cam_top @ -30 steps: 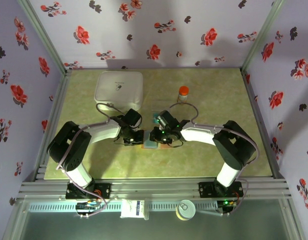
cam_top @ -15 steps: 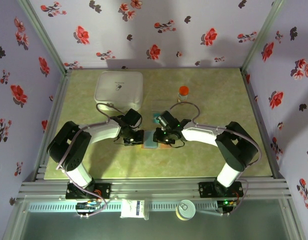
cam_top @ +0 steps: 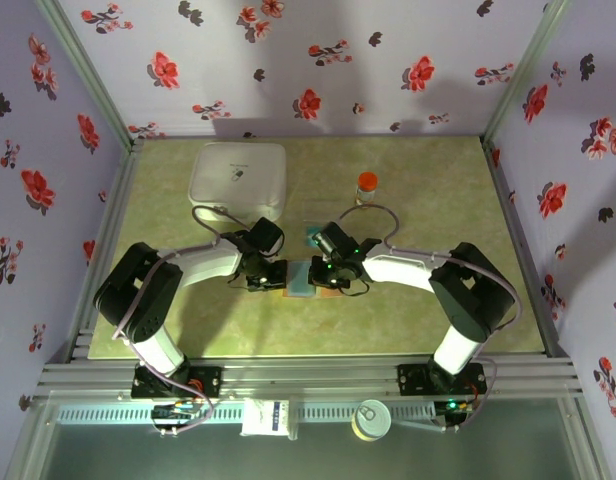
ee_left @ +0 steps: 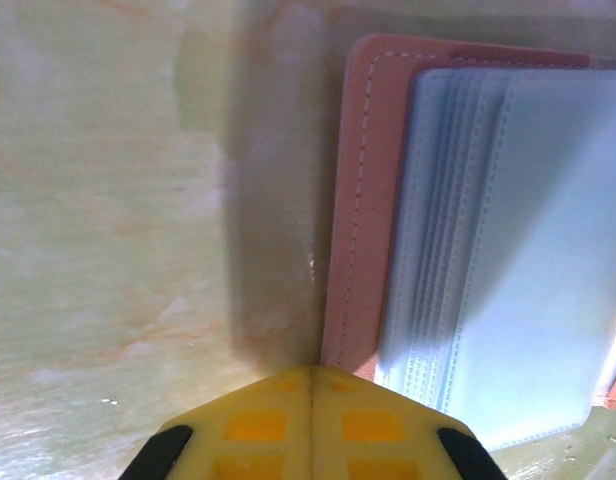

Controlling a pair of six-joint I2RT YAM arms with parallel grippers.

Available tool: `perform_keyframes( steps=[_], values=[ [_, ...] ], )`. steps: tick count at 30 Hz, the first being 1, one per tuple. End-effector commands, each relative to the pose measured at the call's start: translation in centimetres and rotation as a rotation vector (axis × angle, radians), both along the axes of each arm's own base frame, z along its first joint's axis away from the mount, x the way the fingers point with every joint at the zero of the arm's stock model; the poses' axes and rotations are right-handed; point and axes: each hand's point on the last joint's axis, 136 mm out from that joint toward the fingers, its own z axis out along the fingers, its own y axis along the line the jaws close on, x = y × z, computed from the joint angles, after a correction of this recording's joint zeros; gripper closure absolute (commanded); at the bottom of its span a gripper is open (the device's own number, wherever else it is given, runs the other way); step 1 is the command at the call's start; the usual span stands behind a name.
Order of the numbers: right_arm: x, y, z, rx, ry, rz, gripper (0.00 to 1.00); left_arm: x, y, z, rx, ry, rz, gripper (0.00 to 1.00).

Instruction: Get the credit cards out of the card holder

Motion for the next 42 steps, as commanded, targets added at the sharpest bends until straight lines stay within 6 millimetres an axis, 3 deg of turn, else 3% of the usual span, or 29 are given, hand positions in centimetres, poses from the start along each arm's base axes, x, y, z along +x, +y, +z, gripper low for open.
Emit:
perform_keyframes(
  steps=[1, 6, 16, 23, 34, 42],
  values=[
    [0.3, 0.5, 1.8, 0.024, -0.037, 0.013, 0.85, 0.0, 0.5, 0.6, 0.029, -0.01, 0.007, 1.0],
    [0.4, 1.3, 1.9, 0.064, -0.035, 0.019, 0.85, 0.2, 0.4, 0.7, 0.031, -0.016, 0.011, 1.0],
    [0.9, 1.9, 2.0, 0.084, -0.042, 0.013, 0.84, 1.9, 0.0, 3.4, -0.006, -0.076, 0.024, 1.0],
    [1.0, 2.3, 1.4, 0.073, -0.025, 0.027, 0.82, 2.3, -1.2, 2.7, -0.024, -0.03, -0.007, 1.0],
    [1.0, 1.3, 0.4, -0.002, -0.006, 0.029, 0.79, 1.7, 0.4, -0.3, 0.069, 0.024, -0.005, 1.0],
    [0.9, 0.1, 0.1, -0.039, -0.004, 0.021, 0.79, 1.6, 1.1, -0.5, 0.081, 0.028, 0.002, 1.0]
  ],
)
